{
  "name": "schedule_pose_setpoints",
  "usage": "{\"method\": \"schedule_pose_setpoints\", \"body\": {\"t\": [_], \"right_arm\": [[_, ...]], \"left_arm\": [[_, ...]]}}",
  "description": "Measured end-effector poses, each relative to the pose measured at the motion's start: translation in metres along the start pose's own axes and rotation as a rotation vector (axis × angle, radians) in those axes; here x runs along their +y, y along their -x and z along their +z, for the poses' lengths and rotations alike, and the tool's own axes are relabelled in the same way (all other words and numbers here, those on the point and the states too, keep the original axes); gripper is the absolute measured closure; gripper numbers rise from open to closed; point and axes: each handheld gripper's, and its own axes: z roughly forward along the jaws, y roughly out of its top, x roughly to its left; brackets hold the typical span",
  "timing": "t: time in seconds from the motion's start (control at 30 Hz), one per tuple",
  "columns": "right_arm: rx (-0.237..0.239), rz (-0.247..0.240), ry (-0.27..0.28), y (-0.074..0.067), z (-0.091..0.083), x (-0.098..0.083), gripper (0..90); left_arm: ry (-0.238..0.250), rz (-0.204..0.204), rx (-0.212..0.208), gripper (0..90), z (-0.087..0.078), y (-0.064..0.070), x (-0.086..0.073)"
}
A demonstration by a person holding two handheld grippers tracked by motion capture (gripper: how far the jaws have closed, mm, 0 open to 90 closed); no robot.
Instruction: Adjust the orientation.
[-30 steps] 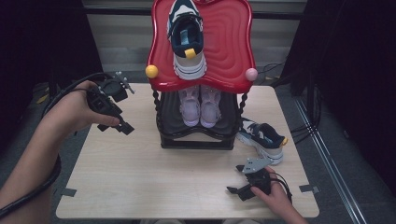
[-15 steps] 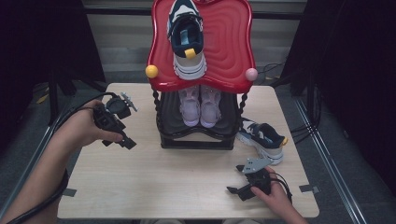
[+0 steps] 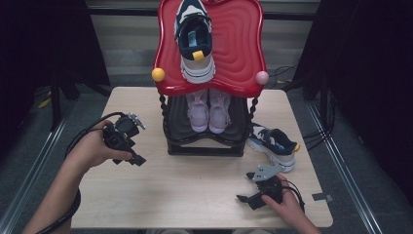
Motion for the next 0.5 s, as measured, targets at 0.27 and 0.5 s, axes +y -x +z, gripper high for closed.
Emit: {"method": "schedule_pose_setpoints", "body": {"t": [0.27,0.5], "right_arm": [[0.004,0.003,-0.004,0.000,0.000,0.000,11.2],[0.004,0.003,-0.004,0.000,0.000,0.000,11.2]], "left_arm": [[-0.004,-0.023,-0.027,25.1,0.034,0.000,-0.013],[0.034,-0.023,-0.052,25.0,0.060,0.001,-0.021]]}}
